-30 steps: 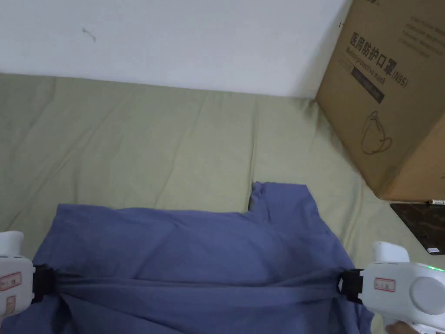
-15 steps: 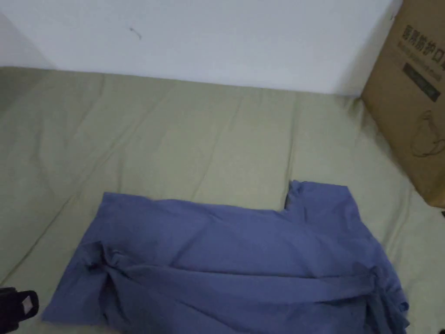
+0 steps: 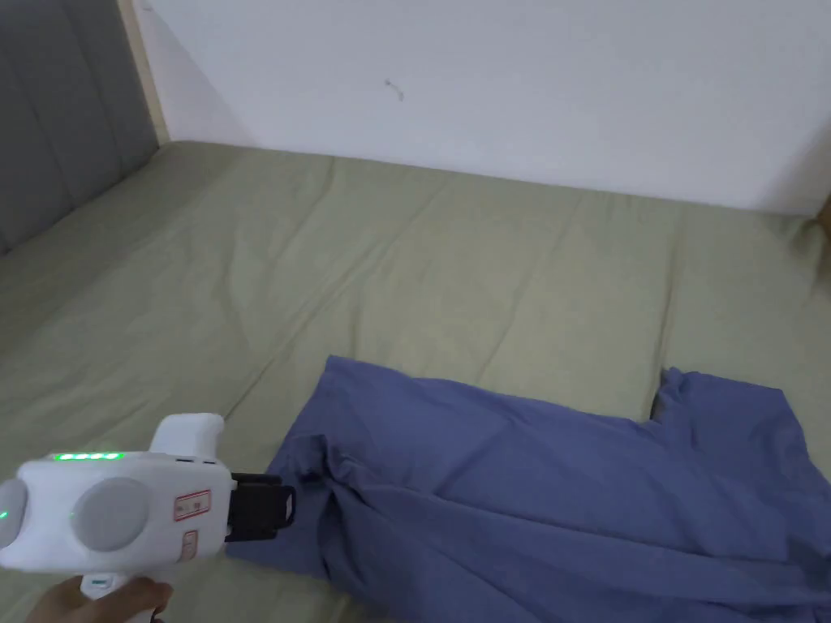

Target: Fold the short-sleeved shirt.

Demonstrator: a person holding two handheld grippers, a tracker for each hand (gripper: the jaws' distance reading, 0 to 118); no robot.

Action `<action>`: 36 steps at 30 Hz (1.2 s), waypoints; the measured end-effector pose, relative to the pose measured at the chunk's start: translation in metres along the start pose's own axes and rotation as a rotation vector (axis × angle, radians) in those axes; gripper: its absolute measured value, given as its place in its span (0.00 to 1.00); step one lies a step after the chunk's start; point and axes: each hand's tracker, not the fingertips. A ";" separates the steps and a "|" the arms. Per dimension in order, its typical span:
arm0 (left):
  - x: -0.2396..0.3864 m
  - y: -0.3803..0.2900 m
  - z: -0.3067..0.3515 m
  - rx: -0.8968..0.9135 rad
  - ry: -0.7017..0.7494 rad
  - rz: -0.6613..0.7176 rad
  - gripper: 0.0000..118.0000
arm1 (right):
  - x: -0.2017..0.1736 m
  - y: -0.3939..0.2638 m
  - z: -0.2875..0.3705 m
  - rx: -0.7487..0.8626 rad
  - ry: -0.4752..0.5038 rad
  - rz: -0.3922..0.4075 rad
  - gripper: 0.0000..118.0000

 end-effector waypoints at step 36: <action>-0.019 -0.018 0.016 -0.122 -0.003 0.122 0.04 | -0.018 0.098 -0.055 -0.097 -0.036 0.189 0.10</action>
